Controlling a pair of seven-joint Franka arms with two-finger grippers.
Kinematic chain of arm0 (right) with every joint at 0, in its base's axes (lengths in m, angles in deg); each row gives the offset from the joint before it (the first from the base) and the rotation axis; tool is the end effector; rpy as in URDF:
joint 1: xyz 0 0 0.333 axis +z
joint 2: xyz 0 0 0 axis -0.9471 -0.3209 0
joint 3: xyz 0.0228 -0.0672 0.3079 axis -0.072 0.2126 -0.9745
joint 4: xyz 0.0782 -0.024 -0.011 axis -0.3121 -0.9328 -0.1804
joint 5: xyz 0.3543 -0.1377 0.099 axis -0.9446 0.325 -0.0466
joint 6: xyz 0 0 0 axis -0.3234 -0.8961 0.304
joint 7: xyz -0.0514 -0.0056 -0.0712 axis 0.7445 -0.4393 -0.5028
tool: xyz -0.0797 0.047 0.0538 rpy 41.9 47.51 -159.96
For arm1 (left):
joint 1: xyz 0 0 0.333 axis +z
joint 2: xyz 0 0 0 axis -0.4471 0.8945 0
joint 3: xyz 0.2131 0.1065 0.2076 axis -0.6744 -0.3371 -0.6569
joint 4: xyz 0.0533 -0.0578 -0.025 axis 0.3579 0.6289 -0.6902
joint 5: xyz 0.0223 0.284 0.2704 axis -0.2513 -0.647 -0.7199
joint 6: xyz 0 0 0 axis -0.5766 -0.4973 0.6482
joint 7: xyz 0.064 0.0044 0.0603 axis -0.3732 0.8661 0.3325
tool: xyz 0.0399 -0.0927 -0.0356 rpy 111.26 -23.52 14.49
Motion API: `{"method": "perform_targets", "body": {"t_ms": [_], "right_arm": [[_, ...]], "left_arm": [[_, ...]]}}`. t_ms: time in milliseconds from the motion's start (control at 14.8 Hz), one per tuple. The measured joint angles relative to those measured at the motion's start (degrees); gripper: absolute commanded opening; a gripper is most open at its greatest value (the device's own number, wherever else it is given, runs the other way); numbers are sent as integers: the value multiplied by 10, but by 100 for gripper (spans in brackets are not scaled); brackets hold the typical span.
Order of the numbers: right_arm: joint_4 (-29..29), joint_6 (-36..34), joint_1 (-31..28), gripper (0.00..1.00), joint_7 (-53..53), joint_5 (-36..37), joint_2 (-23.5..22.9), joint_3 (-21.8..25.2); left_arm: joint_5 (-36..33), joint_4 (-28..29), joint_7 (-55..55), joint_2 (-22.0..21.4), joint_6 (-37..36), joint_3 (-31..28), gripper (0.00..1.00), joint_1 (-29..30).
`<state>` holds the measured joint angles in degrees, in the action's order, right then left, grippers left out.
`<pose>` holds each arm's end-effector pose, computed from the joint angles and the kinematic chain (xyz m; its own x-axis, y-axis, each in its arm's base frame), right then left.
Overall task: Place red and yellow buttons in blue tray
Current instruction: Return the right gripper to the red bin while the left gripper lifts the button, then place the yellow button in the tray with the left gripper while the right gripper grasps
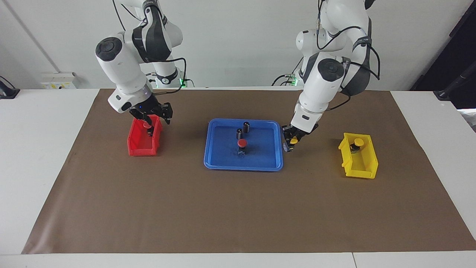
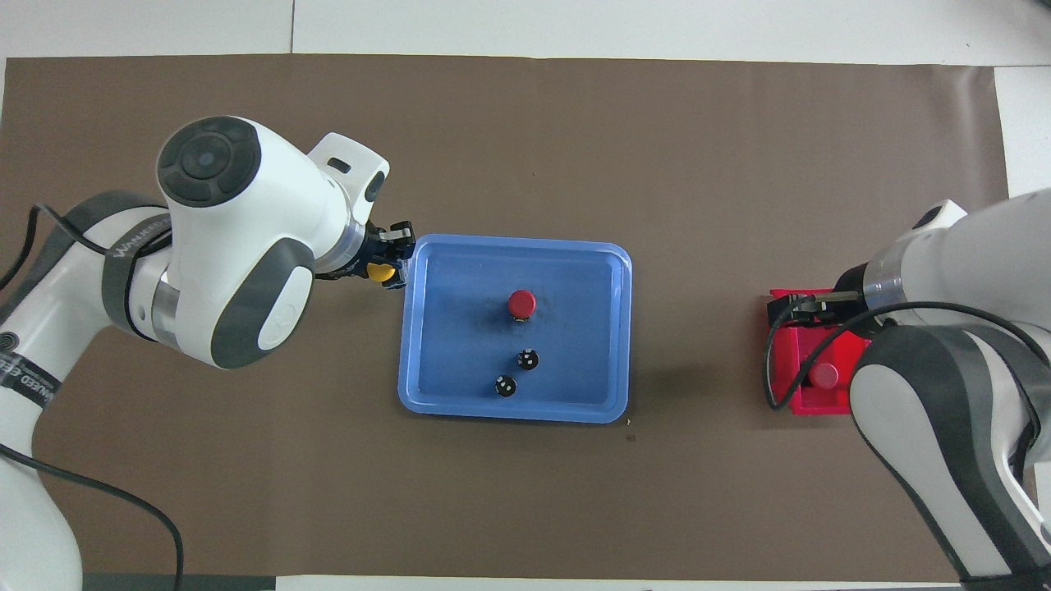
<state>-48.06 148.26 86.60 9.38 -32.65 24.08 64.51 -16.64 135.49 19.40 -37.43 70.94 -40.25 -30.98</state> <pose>0.4823 0.0387 0.4493 0.9981 0.0231 -0.0579 0.0169 -0.9942 -0.1058 0.5337 -0.2957 0.4337 0.9838 0.1769 -0.0276 0.1781 -0.9825 0.0548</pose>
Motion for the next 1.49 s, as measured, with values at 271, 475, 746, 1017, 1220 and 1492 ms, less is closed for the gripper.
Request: {"method": "perform_targets", "body": {"t_ms": [271, 475, 746, 1017, 1220, 1492], "right_arm": [[-92, 46, -47, 68, 71, 8, 47, -1], [-112, 73, -69, 68, 89, 14, 48, -1], [-140, 115, -80, 65, 97, 15, 40, -2], [-151, 138, -81, 64, 97, 15, 28, -2], [-152, 150, -85, 64, 100, 15, 15, -2], [-161, 169, -86, 64, 100, 15, 9, -2]], "left_arm": [[-55, 4, 93, 37, 32, 47, 1, -12], [-86, 5, 132, 57, 35, 69, 1, -15], [-105, 4, 167, 80, 41, 88, 1, -19], [-105, 4, 183, 83, 46, 97, 1, -29], [-107, 4, 189, 83, 53, 100, 1, -29], [-140, 4, 206, 93, 60, 100, 1, -28]]}}
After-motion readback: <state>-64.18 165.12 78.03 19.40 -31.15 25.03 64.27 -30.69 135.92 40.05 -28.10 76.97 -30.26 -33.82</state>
